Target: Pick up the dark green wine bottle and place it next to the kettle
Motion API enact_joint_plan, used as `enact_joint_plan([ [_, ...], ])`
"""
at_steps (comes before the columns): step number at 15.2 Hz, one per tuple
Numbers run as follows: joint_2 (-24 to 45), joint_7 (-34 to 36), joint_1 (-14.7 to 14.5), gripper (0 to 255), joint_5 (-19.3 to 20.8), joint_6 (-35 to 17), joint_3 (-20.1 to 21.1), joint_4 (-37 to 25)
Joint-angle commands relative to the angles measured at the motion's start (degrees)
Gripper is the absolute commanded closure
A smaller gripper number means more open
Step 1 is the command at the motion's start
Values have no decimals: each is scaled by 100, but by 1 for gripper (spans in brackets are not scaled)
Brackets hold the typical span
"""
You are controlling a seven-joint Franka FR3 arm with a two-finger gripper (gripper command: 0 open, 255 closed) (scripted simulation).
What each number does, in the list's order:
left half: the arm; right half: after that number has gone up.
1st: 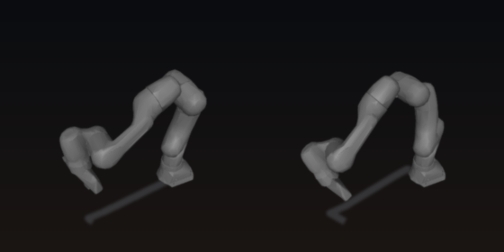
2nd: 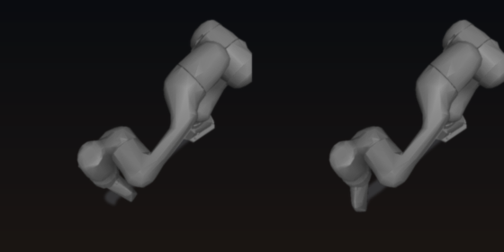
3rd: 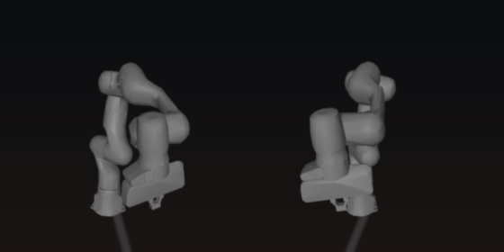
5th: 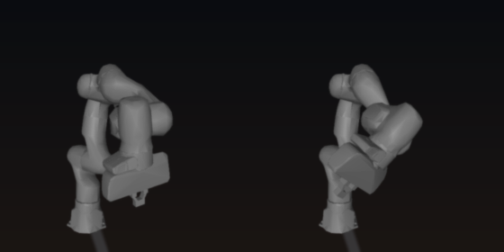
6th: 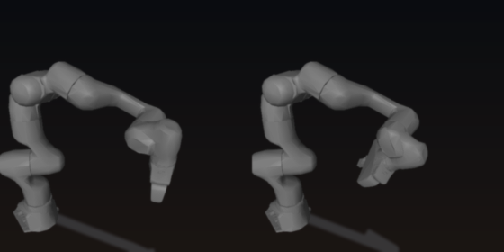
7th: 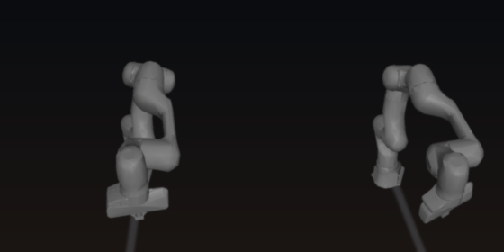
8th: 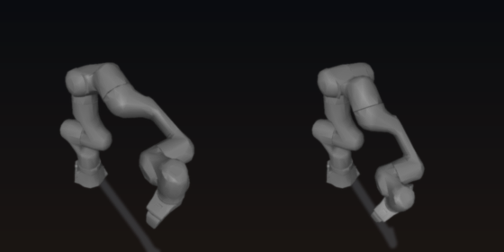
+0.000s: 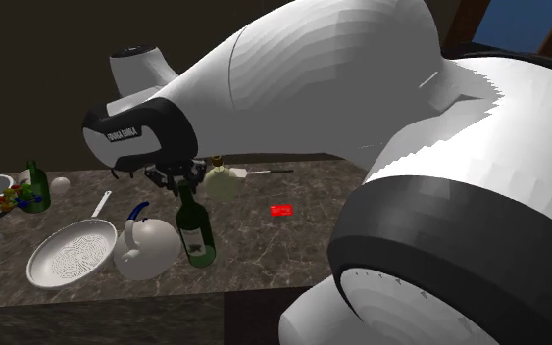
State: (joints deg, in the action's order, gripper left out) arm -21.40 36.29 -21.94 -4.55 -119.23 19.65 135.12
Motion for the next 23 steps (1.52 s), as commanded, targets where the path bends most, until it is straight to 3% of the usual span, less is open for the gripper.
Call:
enact_joint_plan([
  [1,7,2,0,255,1,-26,3,14],
  [5,7,2,0,255,1,-26,3,13],
  [6,7,2,0,0,1,-26,3,13],
  [11,7,2,0,0,1,-26,3,13],
  [15,-218,-33,-12,0,-24,736,-71,-529],
  [23,-218,-32,-12,0,-24,735,-71,-528],
])
